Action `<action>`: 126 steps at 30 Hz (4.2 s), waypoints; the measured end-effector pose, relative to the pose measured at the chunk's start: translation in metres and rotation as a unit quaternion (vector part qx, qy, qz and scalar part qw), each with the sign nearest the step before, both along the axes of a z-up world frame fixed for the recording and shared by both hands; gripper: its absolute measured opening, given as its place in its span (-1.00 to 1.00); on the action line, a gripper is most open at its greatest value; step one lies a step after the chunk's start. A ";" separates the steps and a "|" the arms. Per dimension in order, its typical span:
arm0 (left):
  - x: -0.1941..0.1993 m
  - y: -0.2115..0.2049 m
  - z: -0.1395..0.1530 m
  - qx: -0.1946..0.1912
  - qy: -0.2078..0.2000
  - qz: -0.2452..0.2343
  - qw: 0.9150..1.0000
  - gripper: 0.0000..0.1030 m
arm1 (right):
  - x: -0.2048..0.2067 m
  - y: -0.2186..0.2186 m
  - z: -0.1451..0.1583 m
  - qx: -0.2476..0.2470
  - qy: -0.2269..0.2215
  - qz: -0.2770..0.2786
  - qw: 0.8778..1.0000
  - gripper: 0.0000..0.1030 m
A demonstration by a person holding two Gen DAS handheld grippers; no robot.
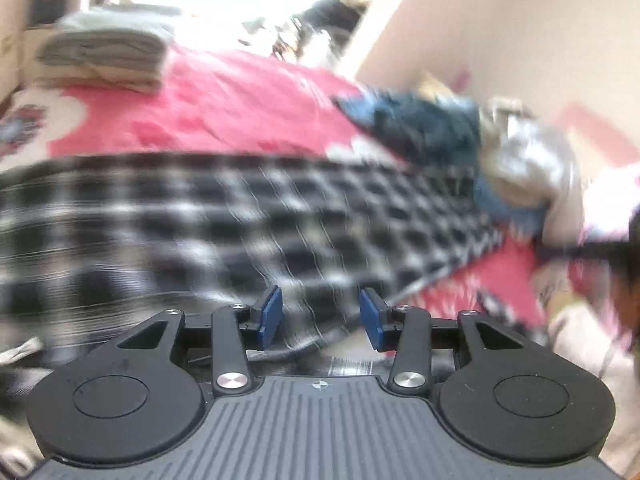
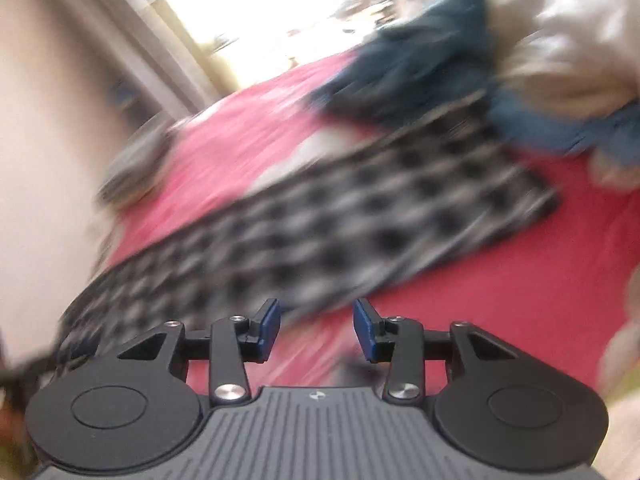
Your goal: Fold clothes
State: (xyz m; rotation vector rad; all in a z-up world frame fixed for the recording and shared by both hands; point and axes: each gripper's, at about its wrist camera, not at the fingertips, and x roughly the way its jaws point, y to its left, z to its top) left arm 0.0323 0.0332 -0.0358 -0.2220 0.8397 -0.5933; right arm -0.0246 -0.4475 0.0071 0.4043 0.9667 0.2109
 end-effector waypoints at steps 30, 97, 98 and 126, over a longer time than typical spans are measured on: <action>-0.115 0.156 -0.087 -0.112 0.147 0.265 0.946 -0.14 | -0.049 0.044 -0.061 0.193 0.022 -0.197 0.961 -0.15; -0.151 0.160 -0.074 0.033 0.145 0.292 0.945 -0.79 | -0.096 0.123 0.033 -0.269 -0.099 0.078 0.955 -0.89; -0.151 0.160 -0.074 0.033 0.144 0.292 0.945 -0.79 | -0.082 0.126 0.038 -0.271 -0.101 0.093 0.953 -0.89; -0.152 0.170 -0.080 -0.003 0.161 0.302 0.940 -0.75 | -0.003 0.013 -0.029 -0.089 0.060 0.070 0.992 0.71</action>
